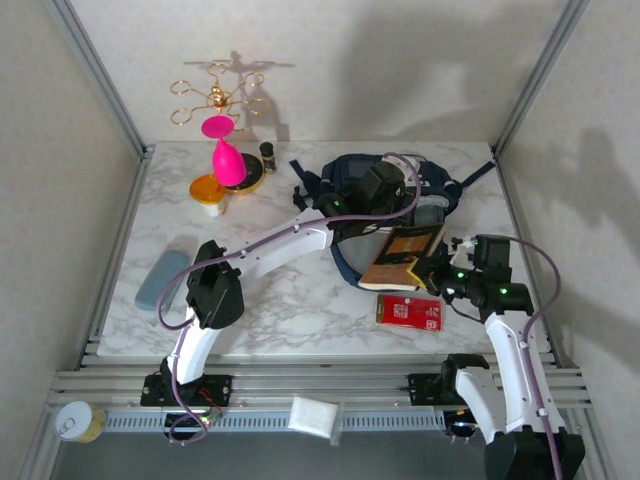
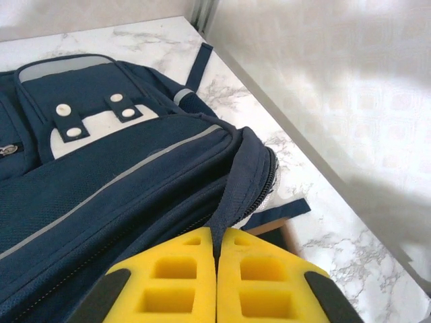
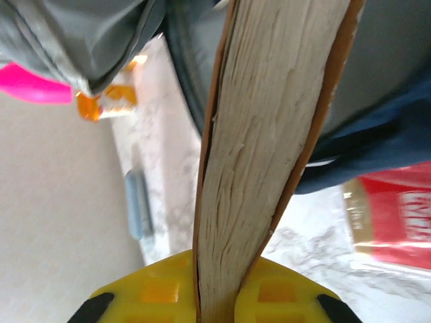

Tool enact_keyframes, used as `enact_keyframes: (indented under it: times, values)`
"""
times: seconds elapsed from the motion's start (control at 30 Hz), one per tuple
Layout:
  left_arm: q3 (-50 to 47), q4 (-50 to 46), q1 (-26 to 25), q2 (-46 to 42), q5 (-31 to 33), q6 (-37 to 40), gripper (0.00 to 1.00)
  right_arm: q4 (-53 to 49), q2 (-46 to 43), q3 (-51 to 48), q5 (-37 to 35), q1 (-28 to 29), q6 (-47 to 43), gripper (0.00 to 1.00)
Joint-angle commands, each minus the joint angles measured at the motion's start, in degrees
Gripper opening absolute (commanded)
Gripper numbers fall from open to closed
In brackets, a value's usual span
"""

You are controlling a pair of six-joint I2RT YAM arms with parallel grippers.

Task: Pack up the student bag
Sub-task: Place the book in the student bag.

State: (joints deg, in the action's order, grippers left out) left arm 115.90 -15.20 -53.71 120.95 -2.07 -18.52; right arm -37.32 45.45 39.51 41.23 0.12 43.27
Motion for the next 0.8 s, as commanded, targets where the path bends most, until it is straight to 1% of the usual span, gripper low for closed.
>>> enact_keyframes:
  times: [0.0,0.07,0.13,0.2,0.27,0.37,0.47,0.53,0.6,0.67,0.73,0.77]
  values:
    - [4.1,6.3,-0.9,-1.9,1.6,-2.4,0.00,22.1,0.3,-3.1,7.6,2.4,8.4,0.00]
    - [4.1,5.9,-0.9,-2.5,1.7,-2.4,0.00,29.7,1.9,-5.9,8.2,2.4,10.2,0.00]
    - [4.1,5.6,-1.1,-3.1,2.4,-2.2,0.00,32.5,4.4,-6.9,4.9,2.4,8.4,0.00]
    - [4.0,5.2,-1.3,-3.7,2.7,-1.9,0.00,39.2,7.6,-8.6,4.1,2.6,7.9,0.00]
    - [3.4,5.2,-1.5,-4.5,2.9,-1.5,0.00,45.6,12.8,-8.9,4.3,2.9,6.9,0.00]
    - [3.2,4.1,-1.7,-5.2,4.8,-0.8,0.00,47.2,19.7,-6.5,1.4,3.0,1.0,0.00]
    - [2.2,4.2,-1.7,-6.2,5.4,-0.7,0.00,52.0,27.4,-4.9,2.7,3.3,-2.2,0.00]
    - [0.8,5.1,-1.7,-6.9,5.2,-0.5,0.00,49.7,32.6,-1.8,2.4,3.7,-6.1,0.02]
    - [0.0,5.1,-1.7,-7.5,6.0,-0.4,0.00,47.1,36.1,-0.3,-0.5,3.6,-8.9,0.03]
    - [-0.9,4.7,-1.7,-8.2,7.6,-0.4,0.00,45.6,38.3,0.2,-4.5,3.2,-10.6,0.09]
    - [-1.8,4.7,-1.7,-9.0,8.5,-0.1,0.00,45.0,40.2,0.7,-5.7,3.0,-11.7,0.22]
    - [-2.4,5.1,-1.7,-9.3,8.4,0.1,0.00,44.5,40.6,1.0,-6.0,3.0,-12.0,0.26]
